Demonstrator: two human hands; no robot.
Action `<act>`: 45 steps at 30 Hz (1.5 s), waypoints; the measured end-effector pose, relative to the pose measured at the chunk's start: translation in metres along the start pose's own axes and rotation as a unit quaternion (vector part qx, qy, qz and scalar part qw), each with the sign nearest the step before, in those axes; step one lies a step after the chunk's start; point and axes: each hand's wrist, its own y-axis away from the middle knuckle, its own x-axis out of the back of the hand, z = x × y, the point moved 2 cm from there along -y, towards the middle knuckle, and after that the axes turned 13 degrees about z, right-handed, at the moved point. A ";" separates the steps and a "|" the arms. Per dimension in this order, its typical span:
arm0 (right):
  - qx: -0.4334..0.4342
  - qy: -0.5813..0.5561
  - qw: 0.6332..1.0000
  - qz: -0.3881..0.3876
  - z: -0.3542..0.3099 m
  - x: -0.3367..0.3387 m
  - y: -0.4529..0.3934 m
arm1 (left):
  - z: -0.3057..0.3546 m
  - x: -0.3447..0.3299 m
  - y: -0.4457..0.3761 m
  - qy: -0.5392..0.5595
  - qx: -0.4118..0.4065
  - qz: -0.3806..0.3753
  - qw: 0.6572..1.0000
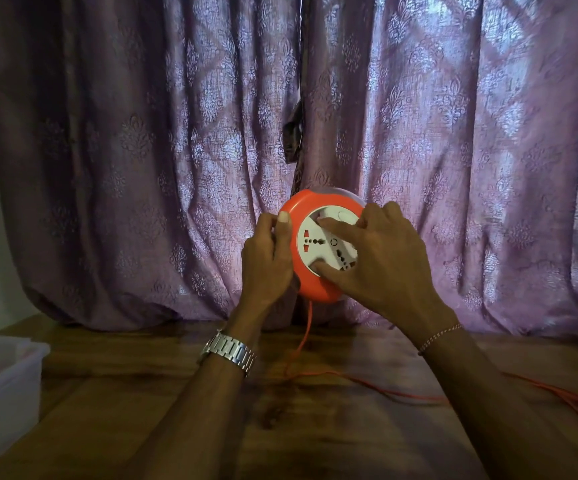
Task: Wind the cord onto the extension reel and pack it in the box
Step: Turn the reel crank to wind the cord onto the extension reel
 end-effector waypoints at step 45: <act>0.076 -0.107 0.968 -0.212 0.003 0.010 -0.008 | -0.001 -0.001 0.002 0.000 -0.001 -0.010 1.000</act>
